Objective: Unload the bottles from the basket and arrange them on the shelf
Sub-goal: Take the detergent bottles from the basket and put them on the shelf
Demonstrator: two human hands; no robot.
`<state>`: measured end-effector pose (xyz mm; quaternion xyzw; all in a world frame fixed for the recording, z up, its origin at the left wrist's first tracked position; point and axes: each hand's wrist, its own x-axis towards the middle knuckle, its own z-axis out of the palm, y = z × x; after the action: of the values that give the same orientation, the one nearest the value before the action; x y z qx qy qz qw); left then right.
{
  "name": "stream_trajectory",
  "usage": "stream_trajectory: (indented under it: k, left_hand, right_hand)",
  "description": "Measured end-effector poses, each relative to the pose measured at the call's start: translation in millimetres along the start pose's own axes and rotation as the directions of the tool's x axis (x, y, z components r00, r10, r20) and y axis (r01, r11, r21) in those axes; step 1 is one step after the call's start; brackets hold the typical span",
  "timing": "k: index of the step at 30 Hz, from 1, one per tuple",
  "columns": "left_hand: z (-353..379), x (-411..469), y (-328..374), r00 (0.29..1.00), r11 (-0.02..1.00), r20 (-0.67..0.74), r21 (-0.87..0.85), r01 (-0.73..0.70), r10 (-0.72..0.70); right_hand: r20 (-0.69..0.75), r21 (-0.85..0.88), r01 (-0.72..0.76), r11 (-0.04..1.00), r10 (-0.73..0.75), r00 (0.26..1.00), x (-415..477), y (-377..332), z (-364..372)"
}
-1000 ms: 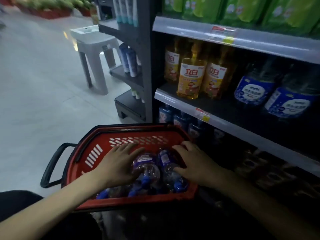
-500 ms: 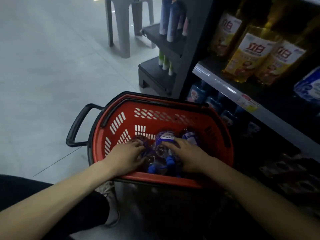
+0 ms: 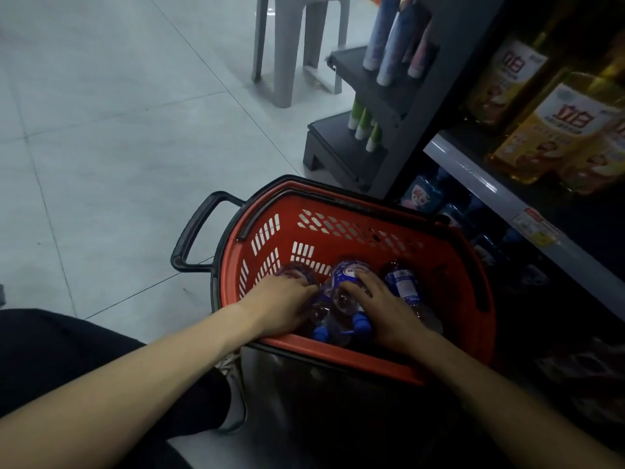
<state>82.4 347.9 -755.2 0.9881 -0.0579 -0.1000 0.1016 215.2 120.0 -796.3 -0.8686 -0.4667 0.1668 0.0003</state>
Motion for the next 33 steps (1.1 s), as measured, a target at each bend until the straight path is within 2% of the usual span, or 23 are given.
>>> stream_trajectory:
  k: [5,7,10,13,15,21,24,26,29,32,33]
  left_hand:
    - [-6,3,1,0.997,1.000,-0.073,-0.001,0.016,-0.016]
    - [-9,4,1,0.993,0.997,-0.087,-0.038,0.071,-0.074]
    - [-12,7,-1,0.981,0.986,-0.126,-0.091,0.139,-0.150]
    - [-14,9,-3,0.973,0.979,-0.136,-0.108,0.174,-0.188]
    - [-13,11,-3,0.972,0.979,-0.146,-0.118,0.168,-0.185]
    - [-13,21,8,0.956,0.981,-0.261,-0.173,0.090,-0.134]
    - [-24,30,22,0.940,0.955,-0.310,-0.291,0.050,-0.144]
    - [-34,36,35,0.928,0.931,-0.349,-0.365,-0.006,-0.131]
    - [-46,42,52,0.866,0.817,-0.459,-0.566,-0.112,-0.199]
    - [-57,43,64,0.814,0.668,-0.516,-0.708,-0.231,-0.266]
    - [-61,43,67,0.809,0.626,-0.516,-0.737,-0.253,-0.281]
  right_hand:
    - [-0.030,0.146,-0.009,0.989,0.013,0.999,0,0,-11]
    - [-0.054,0.321,-0.069,0.944,0.091,0.994,2,-3,-20]
    - [-0.100,0.643,-0.150,0.751,0.276,0.956,6,-6,-36]
    - [-0.032,0.886,-0.202,0.417,0.488,0.872,9,-5,-50]
    - [0.050,0.946,-0.222,0.235,0.572,0.819,6,-3,-61]
    - [0.144,0.972,-0.229,0.060,0.619,0.772,-17,-25,-121]
    - [0.164,0.973,-0.227,0.043,0.567,0.807,-28,-36,-148]
    - [0.156,0.969,-0.231,0.082,0.519,0.840,-34,-42,-163]
    - [0.105,0.961,-0.212,0.178,0.474,0.874,-41,-51,-184]
    - [-0.003,0.909,-0.187,0.371,0.457,0.889,-45,-59,-203]
    - [-0.017,0.899,-0.180,0.400,0.440,0.898,-47,-59,-208]
